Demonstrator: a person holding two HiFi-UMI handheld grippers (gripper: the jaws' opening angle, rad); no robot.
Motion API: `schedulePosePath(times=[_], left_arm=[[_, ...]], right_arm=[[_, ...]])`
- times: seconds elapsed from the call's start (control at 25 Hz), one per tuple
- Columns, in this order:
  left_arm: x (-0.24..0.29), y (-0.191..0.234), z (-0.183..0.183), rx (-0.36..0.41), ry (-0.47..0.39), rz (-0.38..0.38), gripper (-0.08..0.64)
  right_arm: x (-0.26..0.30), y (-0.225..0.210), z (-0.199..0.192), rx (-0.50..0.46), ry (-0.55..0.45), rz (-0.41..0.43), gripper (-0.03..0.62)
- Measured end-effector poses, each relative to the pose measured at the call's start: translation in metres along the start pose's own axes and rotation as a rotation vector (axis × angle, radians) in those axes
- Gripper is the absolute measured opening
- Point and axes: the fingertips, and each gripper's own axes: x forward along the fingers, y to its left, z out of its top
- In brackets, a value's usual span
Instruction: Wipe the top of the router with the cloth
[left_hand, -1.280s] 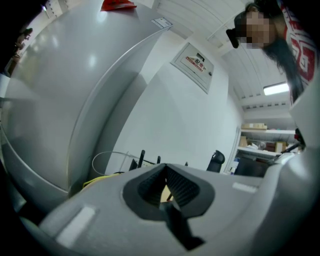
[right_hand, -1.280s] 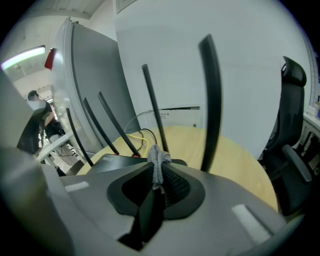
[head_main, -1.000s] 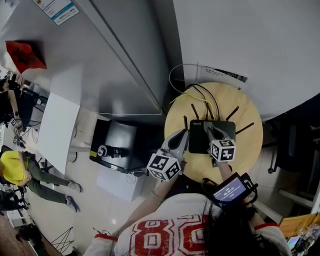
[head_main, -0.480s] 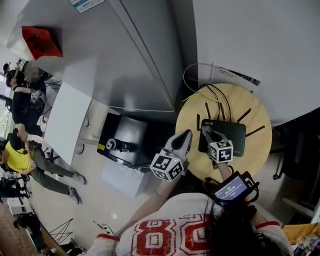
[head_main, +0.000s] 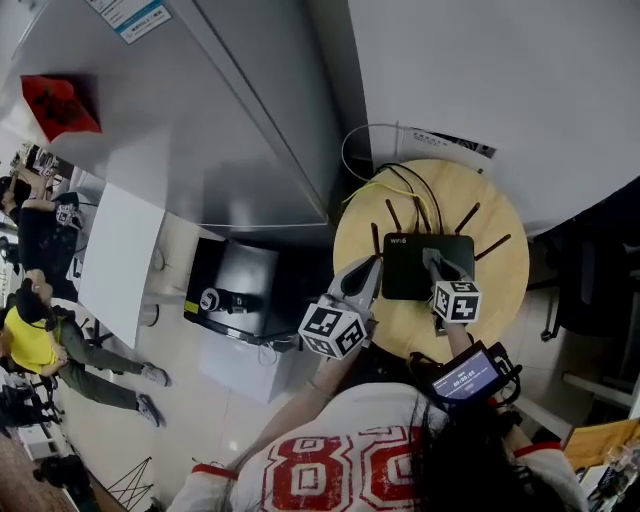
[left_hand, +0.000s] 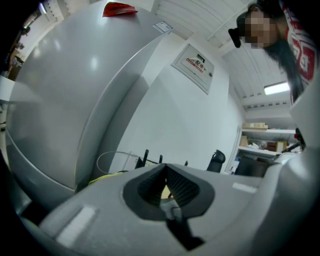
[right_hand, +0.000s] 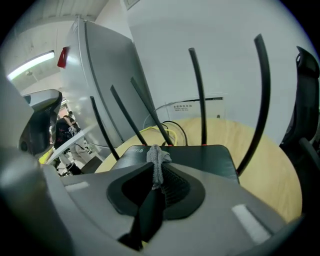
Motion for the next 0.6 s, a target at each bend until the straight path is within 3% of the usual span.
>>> schedulePosePath(times=[0.6], left_arm=[[0.023,-0.022,-0.010,-0.018,-0.002,-0.039,-0.005]], right_arm=[[-0.050,-0.100,-0.007,0.063,-0.011,-0.185,0.041]])
